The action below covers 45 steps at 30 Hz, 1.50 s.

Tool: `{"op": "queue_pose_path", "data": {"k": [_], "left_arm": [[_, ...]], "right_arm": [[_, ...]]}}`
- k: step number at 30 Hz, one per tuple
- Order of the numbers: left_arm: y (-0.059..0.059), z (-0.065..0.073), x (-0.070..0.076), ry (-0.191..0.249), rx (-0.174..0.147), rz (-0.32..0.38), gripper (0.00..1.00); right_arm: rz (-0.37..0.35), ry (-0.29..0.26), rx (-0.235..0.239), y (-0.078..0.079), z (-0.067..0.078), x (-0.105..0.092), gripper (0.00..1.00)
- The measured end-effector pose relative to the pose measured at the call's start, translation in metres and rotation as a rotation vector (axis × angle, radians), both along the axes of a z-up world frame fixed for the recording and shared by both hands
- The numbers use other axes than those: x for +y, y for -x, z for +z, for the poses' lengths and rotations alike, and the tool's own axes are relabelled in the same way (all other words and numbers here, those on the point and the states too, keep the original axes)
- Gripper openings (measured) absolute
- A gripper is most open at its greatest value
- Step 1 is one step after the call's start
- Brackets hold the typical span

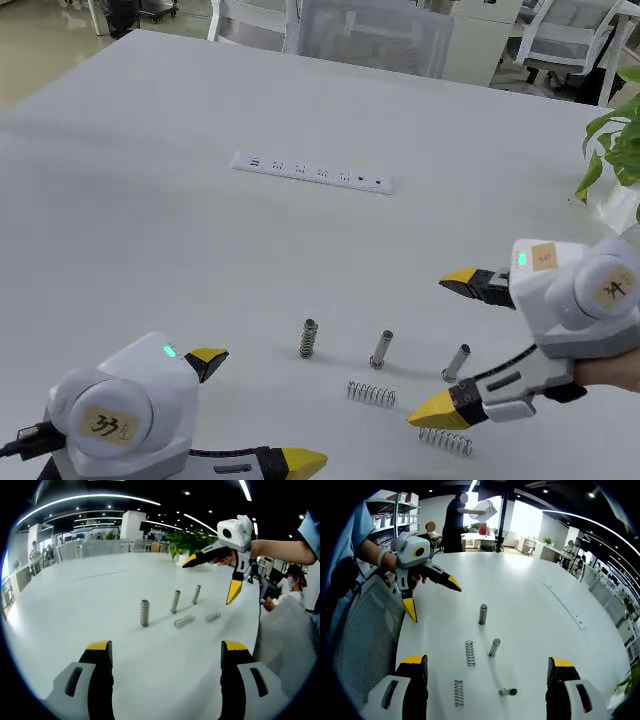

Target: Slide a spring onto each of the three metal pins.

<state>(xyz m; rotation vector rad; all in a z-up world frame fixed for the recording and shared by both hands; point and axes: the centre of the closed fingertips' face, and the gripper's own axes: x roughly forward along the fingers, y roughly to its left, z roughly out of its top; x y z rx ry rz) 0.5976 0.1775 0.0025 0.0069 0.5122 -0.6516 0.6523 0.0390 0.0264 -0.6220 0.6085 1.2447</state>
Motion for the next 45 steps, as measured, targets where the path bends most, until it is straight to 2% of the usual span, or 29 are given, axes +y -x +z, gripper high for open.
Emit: {"op": "queue_pose_path", "data": {"k": [10, 23, 28, 35, 42, 44, 45], "left_arm": [[-0.002, 0.001, -0.003, -0.014, 0.002, -0.029, 0.88], [-0.002, -0.002, -0.004, -0.036, 0.006, -0.063, 0.88], [0.001, -0.003, -0.006, -0.047, 0.011, -0.084, 0.87], [0.001, -0.003, -0.007, -0.054, 0.011, -0.103, 0.87], [0.004, -0.006, -0.013, -0.060, 0.017, -0.132, 0.87], [0.005, -0.007, -0.016, -0.057, 0.019, -0.147, 0.87], [0.005, -0.004, -0.020, -0.033, 0.009, -0.163, 0.88]], "right_arm": [[-0.102, -0.002, 0.028, 0.020, -0.008, -0.045, 0.99], [-0.212, -0.038, 0.037, 0.038, -0.010, -0.077, 0.99], [-0.234, -0.038, 0.033, 0.046, -0.011, -0.085, 0.99], [-0.273, -0.048, 0.030, 0.049, -0.009, -0.098, 0.99], [-0.294, -0.056, 0.028, 0.053, -0.008, -0.101, 0.99], [-0.296, -0.059, 0.028, 0.055, -0.008, -0.099, 0.99], [-0.301, -0.066, 0.031, 0.056, -0.007, -0.097, 0.99]]}}
